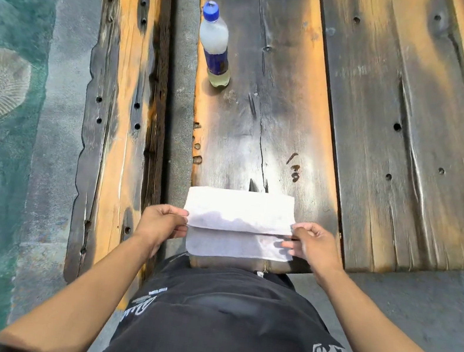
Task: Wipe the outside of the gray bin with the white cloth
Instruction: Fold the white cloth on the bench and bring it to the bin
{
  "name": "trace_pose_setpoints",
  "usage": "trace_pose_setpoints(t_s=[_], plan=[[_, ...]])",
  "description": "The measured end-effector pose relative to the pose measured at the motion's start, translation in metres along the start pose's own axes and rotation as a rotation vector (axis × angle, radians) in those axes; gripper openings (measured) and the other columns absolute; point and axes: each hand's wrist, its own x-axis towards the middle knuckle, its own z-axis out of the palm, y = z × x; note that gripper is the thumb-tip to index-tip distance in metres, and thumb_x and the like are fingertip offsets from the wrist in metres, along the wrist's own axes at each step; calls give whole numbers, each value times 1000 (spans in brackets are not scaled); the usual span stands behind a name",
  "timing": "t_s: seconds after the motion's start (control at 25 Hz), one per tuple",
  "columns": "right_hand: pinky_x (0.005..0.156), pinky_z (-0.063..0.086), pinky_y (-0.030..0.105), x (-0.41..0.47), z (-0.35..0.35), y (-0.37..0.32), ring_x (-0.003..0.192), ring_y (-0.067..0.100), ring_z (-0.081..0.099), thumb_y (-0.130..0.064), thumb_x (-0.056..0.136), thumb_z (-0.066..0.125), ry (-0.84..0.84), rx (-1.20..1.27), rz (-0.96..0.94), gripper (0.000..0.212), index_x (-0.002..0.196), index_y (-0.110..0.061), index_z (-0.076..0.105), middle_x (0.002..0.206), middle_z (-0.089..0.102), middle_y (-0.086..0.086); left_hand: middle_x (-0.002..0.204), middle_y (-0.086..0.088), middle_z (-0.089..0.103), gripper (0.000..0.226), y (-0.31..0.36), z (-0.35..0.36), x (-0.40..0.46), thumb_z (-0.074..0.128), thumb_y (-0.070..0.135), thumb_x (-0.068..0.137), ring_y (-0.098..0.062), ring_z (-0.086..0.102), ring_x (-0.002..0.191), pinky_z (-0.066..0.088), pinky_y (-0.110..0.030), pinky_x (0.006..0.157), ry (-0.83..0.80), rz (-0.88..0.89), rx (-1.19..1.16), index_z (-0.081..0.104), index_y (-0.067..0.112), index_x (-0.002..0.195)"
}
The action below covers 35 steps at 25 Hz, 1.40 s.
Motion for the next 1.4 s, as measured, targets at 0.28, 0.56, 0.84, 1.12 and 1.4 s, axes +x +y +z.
trace_pose_setpoints(t_s=[0.28,0.56,0.84,1.12,1.4], plan=[[44,54,27,-1,-8,29,57,27,74,12,93,58,41,-136,7,21,111,0,56,88,67,22,76,-20,66,32,-33,5,-10,69,-14,84,-20,61,50,54,-28,47,44,-27,57,55,-2,110],[50,58,23,6,-19,41,65,23,72,4,92,66,98,-375,36,18,108,-1,60,95,75,20,70,-15,65,26,-50,6,-6,75,-14,79,-20,58,55,52,-26,46,5,-108,178,59,1,94],[51,55,23,10,-20,50,59,16,68,-1,89,71,133,-524,79,13,100,3,65,84,75,15,74,-15,63,29,-54,10,4,72,-12,83,-20,56,53,52,-25,40,-15,-191,262,53,9,83],[67,53,28,7,-20,55,73,17,72,-18,88,72,203,-742,4,10,93,-15,64,73,74,2,93,-15,68,27,-50,17,11,72,-7,83,-27,64,79,52,-31,53,-25,-209,290,56,11,94],[76,55,27,11,-13,51,77,18,70,-25,85,71,281,-786,-12,11,94,-18,71,82,75,1,76,-16,63,20,-50,13,16,73,-4,80,-24,56,62,47,-33,62,-19,-173,358,59,9,79]])
